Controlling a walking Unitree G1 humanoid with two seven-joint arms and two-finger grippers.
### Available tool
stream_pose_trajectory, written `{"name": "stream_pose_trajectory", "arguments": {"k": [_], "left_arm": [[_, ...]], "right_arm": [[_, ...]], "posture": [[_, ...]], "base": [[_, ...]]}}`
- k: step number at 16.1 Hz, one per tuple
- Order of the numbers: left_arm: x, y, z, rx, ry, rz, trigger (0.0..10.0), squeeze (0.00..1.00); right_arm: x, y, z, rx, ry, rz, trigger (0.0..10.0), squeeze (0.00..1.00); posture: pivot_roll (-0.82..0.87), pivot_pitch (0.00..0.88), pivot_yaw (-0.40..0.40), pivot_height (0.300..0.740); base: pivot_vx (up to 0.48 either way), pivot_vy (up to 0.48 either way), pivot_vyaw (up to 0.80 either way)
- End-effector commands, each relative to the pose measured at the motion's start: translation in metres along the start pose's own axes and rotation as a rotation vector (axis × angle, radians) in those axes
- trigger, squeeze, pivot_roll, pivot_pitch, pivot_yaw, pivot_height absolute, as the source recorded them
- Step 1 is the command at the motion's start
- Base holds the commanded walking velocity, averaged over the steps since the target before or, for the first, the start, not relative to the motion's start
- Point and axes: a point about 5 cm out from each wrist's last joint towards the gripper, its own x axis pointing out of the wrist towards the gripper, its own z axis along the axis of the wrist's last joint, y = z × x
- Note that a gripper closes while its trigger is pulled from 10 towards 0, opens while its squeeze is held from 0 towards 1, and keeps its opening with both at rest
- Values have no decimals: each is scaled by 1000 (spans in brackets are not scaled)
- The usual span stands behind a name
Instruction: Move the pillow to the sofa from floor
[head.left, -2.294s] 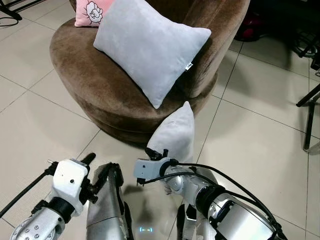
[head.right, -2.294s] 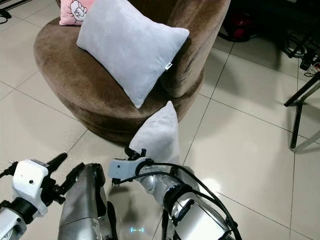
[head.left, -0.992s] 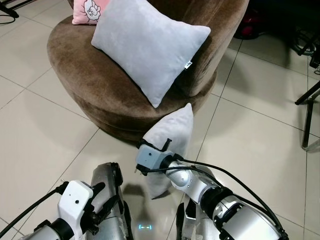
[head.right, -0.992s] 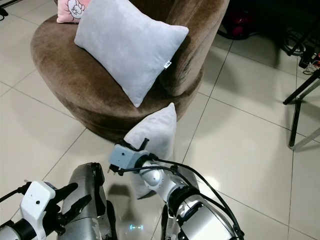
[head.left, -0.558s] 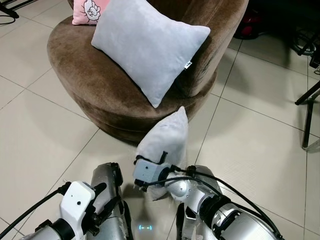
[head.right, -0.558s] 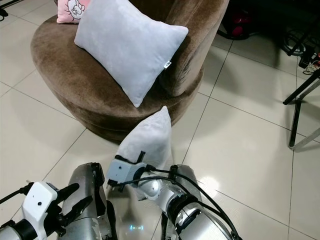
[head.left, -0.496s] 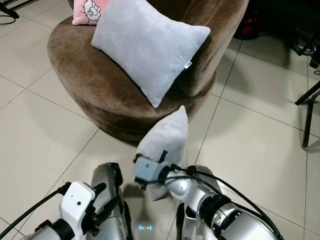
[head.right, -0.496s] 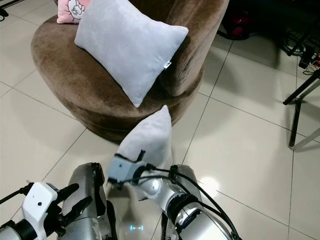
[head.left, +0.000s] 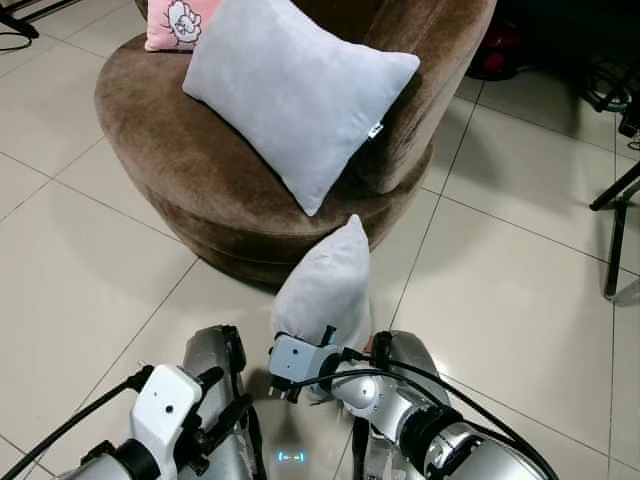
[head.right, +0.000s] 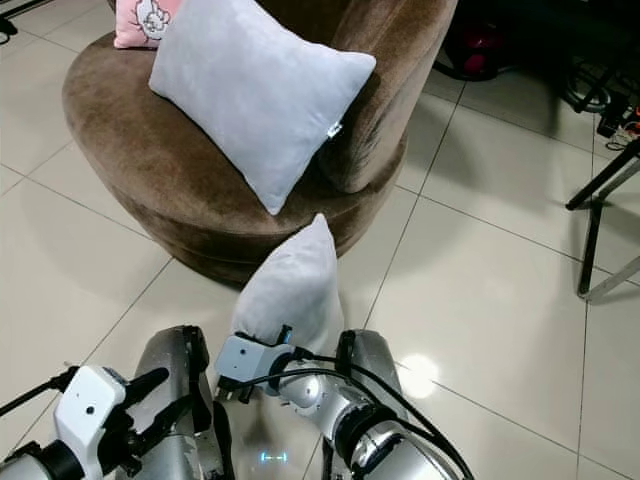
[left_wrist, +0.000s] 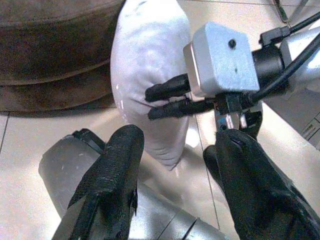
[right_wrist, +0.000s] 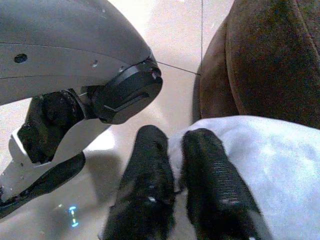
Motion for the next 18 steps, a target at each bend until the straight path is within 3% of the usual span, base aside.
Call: {"name": "stream_pose_trajectory", "arguments": {"k": [1,7,8,14,18], "left_arm": [[-4,-1,1,5,13,2,10000,35],[-3,-3,4,8,12,3,10000,35],[-4,-3,3,5,16,5,10000,39],[-1,0,-1,2,20,27,10000,35],[5,11,0,-30,-21,120,10000,0]], "right_arm": [[-1,7,-1,-5,0,29,10000,1000],[2,4,4,-40,-15,7,10000,1000],[3,5,7,-35,-26,7,10000,0],[6,7,17,-4,-75,-8,10000,0],[-2,-19,14,250,-128,-186,10000,0]], "posture": [[214,203,-71,506],[213,201,-71,506],[214,202,-72,506],[213,206,-71,506],[196,188,-81,506]], "base": [[0,0,0],[0,0,0],[0,0,0],[0,0,0],[0,0,0]]}}
